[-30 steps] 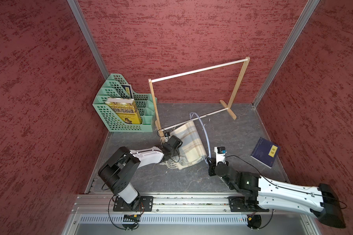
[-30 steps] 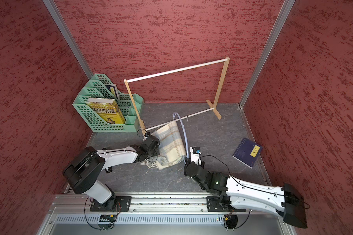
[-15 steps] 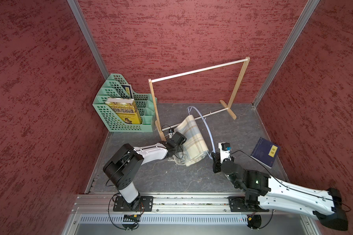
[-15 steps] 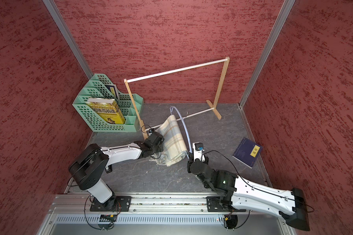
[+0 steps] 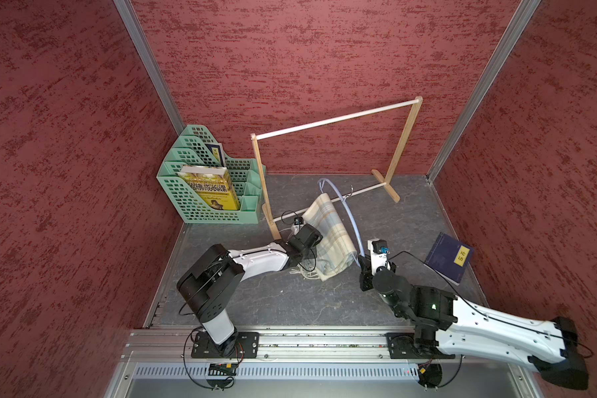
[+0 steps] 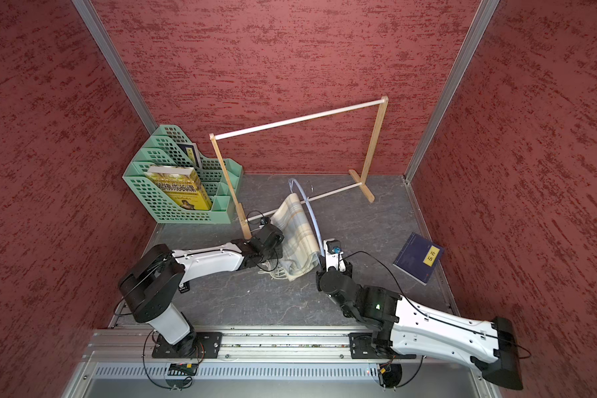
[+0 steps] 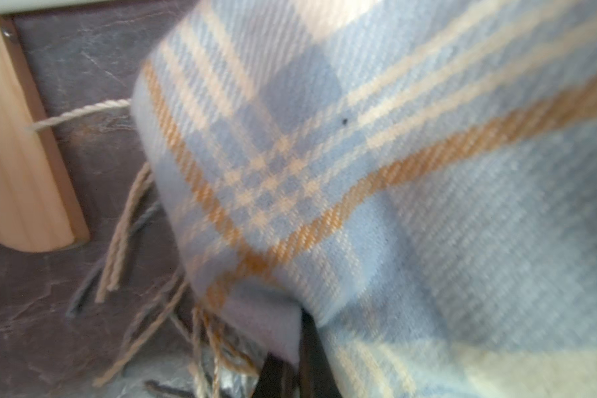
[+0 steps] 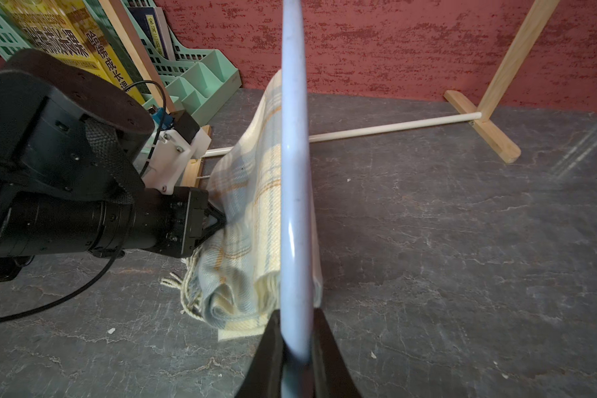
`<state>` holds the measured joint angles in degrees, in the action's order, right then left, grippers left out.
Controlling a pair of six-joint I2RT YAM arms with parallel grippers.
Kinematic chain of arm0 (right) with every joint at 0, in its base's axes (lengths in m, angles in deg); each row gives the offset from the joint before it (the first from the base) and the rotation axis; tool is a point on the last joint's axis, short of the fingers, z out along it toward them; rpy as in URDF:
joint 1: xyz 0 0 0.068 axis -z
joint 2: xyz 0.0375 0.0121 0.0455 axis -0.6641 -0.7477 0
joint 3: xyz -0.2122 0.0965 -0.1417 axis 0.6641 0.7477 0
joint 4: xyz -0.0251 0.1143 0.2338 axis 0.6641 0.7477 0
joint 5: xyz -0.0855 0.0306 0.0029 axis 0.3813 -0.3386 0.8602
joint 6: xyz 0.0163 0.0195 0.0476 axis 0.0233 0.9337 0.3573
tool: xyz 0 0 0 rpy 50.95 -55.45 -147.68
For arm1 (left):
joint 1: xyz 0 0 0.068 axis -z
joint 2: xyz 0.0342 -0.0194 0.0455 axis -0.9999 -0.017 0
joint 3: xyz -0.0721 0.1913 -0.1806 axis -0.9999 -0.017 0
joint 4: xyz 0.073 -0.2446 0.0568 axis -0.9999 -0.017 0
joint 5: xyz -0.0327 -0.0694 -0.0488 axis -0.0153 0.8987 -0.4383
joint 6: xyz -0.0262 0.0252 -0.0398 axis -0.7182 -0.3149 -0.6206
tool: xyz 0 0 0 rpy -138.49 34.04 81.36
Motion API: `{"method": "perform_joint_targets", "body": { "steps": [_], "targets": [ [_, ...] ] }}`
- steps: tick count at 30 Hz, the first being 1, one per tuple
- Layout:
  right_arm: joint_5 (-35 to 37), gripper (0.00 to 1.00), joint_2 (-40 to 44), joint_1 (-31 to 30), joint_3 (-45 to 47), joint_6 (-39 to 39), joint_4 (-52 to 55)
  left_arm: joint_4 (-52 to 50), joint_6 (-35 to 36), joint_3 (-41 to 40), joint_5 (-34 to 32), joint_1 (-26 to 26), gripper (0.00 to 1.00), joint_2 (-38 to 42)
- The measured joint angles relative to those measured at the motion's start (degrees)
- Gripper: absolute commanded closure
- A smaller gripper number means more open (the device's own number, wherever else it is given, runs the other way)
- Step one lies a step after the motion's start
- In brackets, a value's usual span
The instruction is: Hang the scarf on the hanger
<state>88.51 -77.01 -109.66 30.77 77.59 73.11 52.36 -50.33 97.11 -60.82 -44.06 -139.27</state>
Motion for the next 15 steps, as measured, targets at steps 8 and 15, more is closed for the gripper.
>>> {"method": "perform_joint_targets", "body": {
  "steps": [8, 15],
  "targets": [
    [0.0, 1.0, -0.4, 0.3, -3.2, -3.7, -0.9, -1.1, 0.0, 0.8, -1.9, 0.9, 0.94, 0.6],
    [0.1, 1.0, -0.4, 0.8, -6.2, -7.3, -0.8, -1.5, 0.2, 2.9, -2.3, 0.9, 1.0, -0.1]
  ]
}}
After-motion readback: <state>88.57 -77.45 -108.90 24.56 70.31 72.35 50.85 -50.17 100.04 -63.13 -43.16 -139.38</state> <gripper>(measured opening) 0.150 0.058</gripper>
